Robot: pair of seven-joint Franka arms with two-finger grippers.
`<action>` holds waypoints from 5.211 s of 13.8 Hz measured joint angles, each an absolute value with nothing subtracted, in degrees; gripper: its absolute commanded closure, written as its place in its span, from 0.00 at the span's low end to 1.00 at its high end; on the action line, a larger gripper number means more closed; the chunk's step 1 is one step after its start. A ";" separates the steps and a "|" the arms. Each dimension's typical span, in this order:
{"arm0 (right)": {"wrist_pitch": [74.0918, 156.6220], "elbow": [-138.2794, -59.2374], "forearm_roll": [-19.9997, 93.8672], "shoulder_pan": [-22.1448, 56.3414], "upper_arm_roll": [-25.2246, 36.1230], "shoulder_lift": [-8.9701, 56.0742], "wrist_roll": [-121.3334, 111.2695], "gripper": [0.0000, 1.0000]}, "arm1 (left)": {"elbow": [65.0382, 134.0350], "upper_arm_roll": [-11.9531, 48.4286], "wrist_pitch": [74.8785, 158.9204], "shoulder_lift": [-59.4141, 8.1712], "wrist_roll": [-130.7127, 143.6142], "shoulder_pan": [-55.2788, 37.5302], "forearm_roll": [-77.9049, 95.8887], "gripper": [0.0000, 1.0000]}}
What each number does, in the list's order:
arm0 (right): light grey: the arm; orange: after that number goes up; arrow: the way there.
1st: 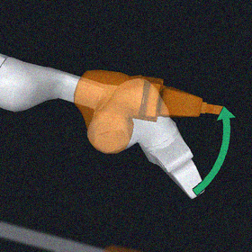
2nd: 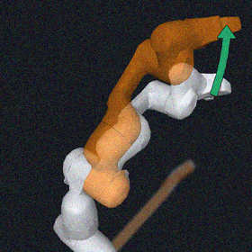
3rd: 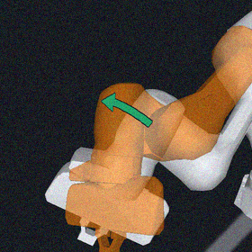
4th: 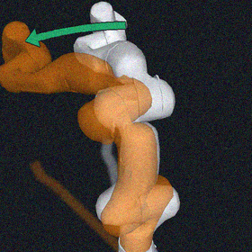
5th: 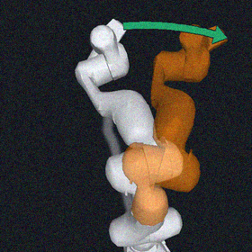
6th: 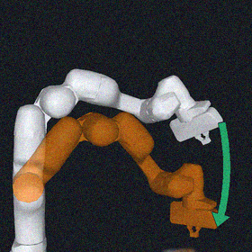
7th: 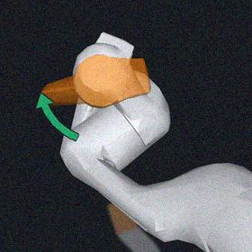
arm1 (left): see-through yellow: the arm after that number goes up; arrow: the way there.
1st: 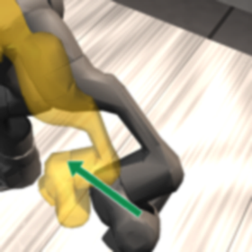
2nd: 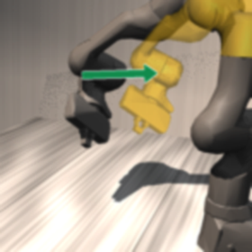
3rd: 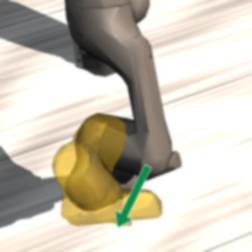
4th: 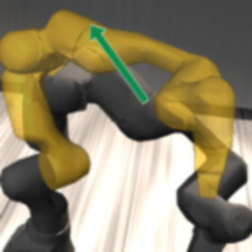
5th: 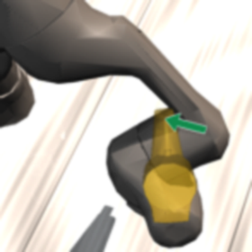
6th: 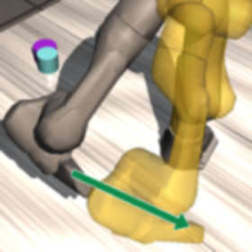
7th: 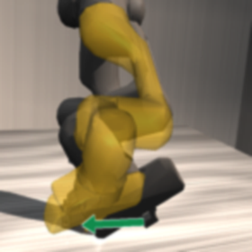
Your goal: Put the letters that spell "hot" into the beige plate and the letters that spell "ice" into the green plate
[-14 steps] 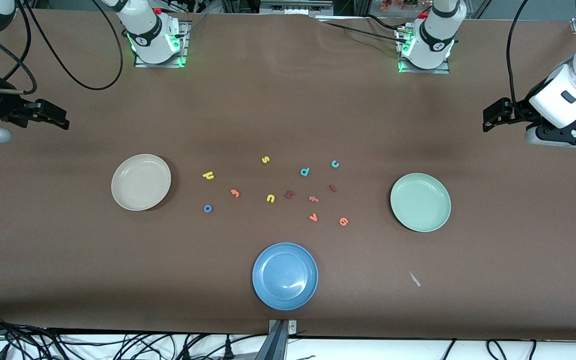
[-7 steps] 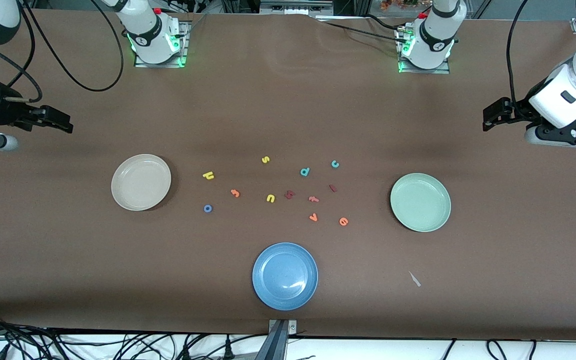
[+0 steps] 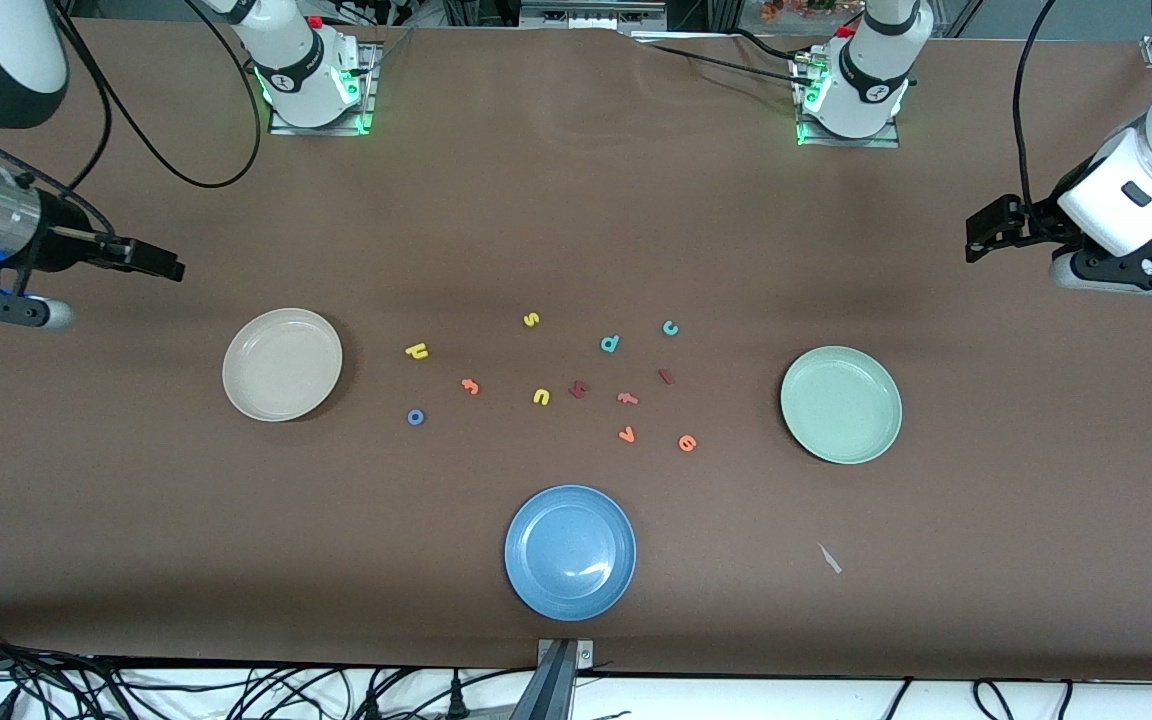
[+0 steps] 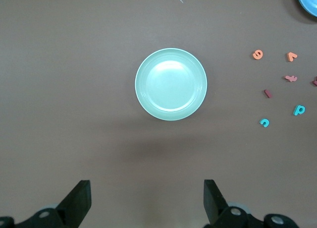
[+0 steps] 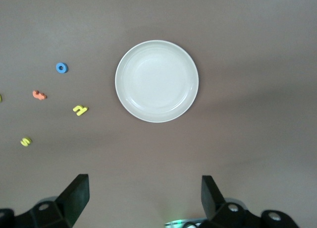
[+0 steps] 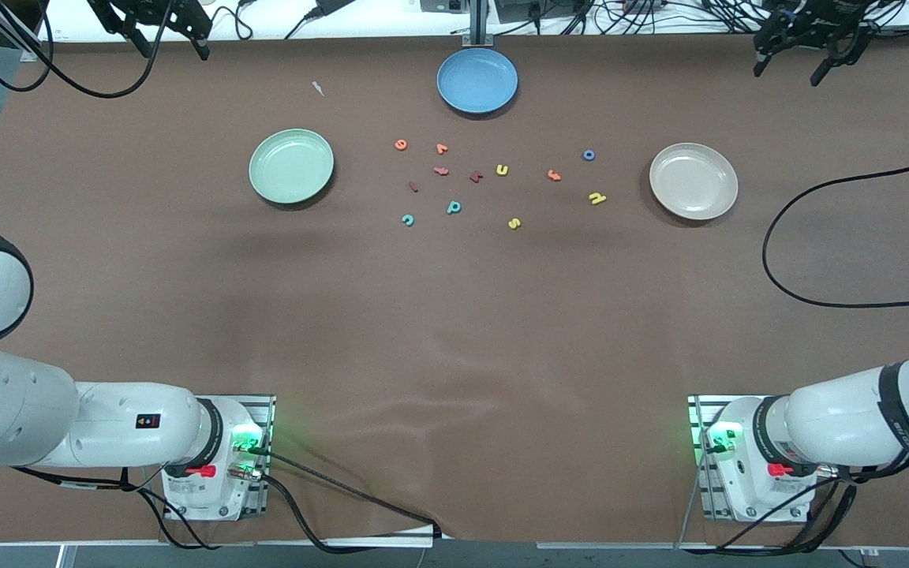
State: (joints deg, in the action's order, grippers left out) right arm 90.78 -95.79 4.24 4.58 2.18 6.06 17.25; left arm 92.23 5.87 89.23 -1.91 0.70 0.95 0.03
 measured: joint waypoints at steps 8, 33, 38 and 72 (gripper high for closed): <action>105.20 -100.01 6.49 16.36 1.53 11.92 56.63 0.00 | 92.23 5.87 89.21 -1.91 0.70 0.96 0.03 0.00; 142.29 -115.87 7.64 26.91 1.67 28.08 88.61 0.00 | 92.23 5.98 89.05 -1.91 0.70 0.81 0.03 0.00; 142.29 -115.87 7.64 26.86 1.84 29.27 88.63 0.01 | 92.24 6.79 89.04 -2.23 0.75 0.16 0.03 0.00; 119.08 -109.80 7.52 26.75 9.80 23.78 50.92 1.00 | 88.36 7.28 104.59 -25.84 11.60 -15.59 4.93 0.00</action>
State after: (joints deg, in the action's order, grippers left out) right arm 119.08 -109.80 7.52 26.75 9.80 23.78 50.92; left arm 88.36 7.28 104.59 -25.84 11.60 -15.59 4.93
